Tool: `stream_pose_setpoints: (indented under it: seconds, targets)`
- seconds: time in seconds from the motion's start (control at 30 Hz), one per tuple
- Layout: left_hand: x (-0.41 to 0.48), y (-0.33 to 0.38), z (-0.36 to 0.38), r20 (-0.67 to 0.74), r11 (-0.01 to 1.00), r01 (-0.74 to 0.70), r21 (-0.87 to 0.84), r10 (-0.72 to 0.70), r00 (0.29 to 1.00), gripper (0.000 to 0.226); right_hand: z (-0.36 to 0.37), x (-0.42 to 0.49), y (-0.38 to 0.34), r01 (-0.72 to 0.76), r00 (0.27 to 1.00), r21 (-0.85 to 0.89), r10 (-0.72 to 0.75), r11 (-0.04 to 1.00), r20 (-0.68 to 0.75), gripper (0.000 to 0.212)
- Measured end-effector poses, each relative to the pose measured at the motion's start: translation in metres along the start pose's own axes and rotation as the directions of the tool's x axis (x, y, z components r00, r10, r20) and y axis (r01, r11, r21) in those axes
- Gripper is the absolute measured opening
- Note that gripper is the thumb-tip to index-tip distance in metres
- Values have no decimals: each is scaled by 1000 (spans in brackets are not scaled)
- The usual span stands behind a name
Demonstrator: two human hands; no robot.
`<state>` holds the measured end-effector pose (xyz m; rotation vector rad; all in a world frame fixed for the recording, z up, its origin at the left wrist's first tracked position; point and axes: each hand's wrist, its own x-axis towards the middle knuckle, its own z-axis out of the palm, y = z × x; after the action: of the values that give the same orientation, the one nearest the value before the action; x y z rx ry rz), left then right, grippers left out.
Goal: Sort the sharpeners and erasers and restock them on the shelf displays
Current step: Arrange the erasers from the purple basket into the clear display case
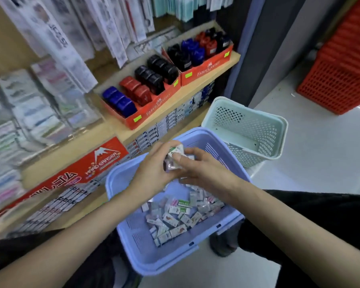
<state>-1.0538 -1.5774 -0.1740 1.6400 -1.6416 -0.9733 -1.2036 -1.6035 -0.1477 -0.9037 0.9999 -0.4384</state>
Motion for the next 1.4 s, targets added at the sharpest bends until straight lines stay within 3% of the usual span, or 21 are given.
stream_pose_setpoints:
  seconds: [0.13, 0.23, 0.33, 0.43, 0.5, 0.6, 0.73, 0.83, 0.9, 1.0, 1.1, 1.23, 1.4]
  targets:
    - [-25, 22, -29, -131, 999, -4, 47, 10, 991, 54, 30, -10, -12, 98, 994, -55, -101, 994, -50, 31]
    - [-44, 30, -53, -46, 999, -2, -36, 1, 999, 61, 46, -21, -22, 150, 989, -77, -151, 986, -2, 27]
    - [-60, 35, -75, 59, 967, 57, -247, -44, 997, 57, 55, -32, -35, 212, 977, -149, -205, 966, 62, 30]
    - [-68, 41, -92, 29, 811, 122, -572, -129, 991, 52, 63, -38, -47, 252, 965, -181, -233, 951, 119, 35]
    - [-70, 41, -102, -4, 744, 106, -660, -144, 990, 54, 68, -38, -53, 274, 958, -208, -247, 939, 143, 33]
    - [-71, 38, -113, -70, 754, 78, -652, -162, 984, 50, 73, -32, -57, 277, 956, -240, -241, 930, 169, 21]
    - [-74, 34, -123, -196, 750, 85, -656, -278, 940, 12, 77, -22, -60, 268, 961, -205, -246, 941, 130, 1]
    - [-73, 27, -135, -190, 788, 155, -596, -325, 926, 39, 77, -15, -60, 281, 958, -203, -264, 938, 108, 8]
    - [-71, 24, -142, -147, 818, 183, -546, -309, 940, 45, 77, -11, -60, 298, 953, -199, -277, 934, 124, 14]
    - [-68, 22, -147, -61, 804, 181, -567, -260, 964, 33, 83, -5, -60, 318, 942, -206, -284, 926, 179, 29]
    - [-65, 18, -152, -8, 796, 196, -573, -245, 970, 31, 96, 5, -61, 344, 932, -248, -299, 905, 204, 30]
    - [-69, 13, -168, -99, 785, 197, -587, -311, 945, 17, 120, 20, -61, 395, 913, -249, -348, 884, 213, 36]
    - [-80, 6, -199, -162, 798, 211, -564, -358, 920, 16, 157, 36, -64, 458, 884, -212, -418, 863, 208, 35]
